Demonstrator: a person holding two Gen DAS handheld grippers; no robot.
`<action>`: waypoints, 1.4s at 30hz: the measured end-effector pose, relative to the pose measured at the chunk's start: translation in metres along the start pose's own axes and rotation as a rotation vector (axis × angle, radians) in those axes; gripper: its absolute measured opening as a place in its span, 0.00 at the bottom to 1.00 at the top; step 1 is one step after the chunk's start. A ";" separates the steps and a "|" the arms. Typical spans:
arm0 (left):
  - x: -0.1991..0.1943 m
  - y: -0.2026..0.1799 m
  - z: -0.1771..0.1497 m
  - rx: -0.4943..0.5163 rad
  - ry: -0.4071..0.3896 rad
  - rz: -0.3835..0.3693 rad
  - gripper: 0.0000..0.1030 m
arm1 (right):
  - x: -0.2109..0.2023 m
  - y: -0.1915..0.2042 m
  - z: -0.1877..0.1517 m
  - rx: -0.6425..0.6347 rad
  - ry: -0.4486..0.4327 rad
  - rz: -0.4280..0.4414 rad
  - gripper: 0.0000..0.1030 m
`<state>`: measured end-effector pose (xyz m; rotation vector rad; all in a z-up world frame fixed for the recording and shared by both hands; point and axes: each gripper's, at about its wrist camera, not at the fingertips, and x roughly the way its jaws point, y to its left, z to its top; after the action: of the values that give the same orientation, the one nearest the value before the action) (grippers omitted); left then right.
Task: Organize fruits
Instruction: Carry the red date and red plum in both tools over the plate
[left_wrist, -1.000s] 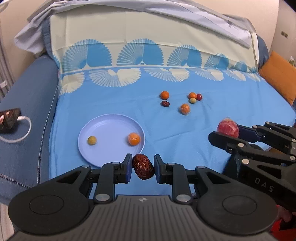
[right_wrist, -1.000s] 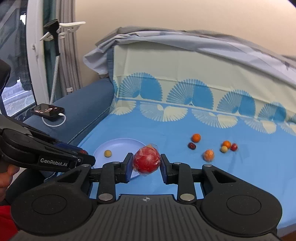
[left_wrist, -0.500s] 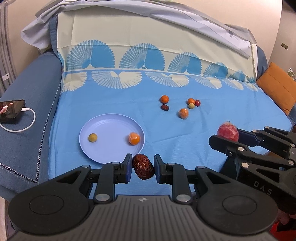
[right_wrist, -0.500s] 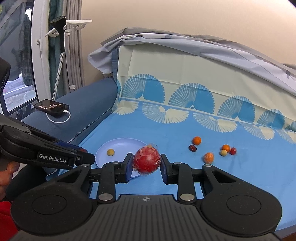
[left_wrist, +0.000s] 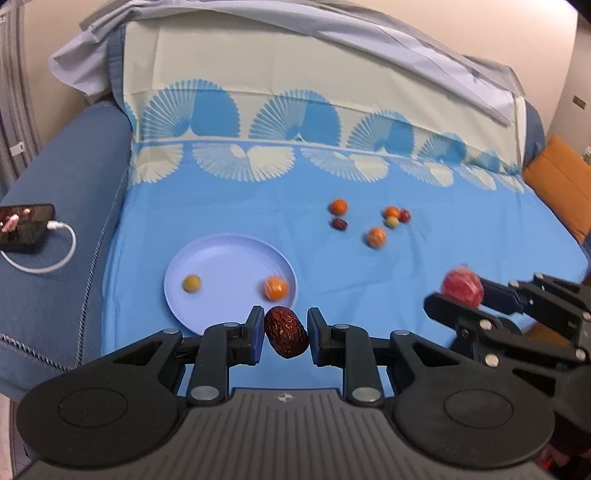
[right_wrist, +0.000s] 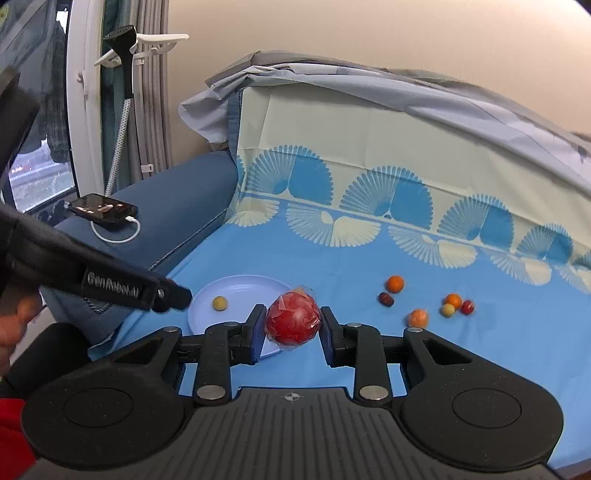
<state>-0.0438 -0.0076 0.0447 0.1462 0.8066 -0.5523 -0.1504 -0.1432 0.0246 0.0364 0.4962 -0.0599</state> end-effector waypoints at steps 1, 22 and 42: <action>0.002 0.001 0.004 -0.004 0.004 0.008 0.26 | 0.003 -0.002 0.002 0.011 0.009 0.002 0.31; 0.060 0.046 0.038 -0.071 0.037 0.066 0.26 | 0.079 -0.008 0.012 0.076 0.082 0.014 0.31; 0.184 0.087 0.056 -0.089 0.164 0.101 0.26 | 0.213 0.005 -0.006 0.012 0.251 0.080 0.31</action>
<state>0.1408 -0.0280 -0.0565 0.1510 0.9762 -0.4120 0.0344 -0.1487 -0.0824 0.0759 0.7451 0.0207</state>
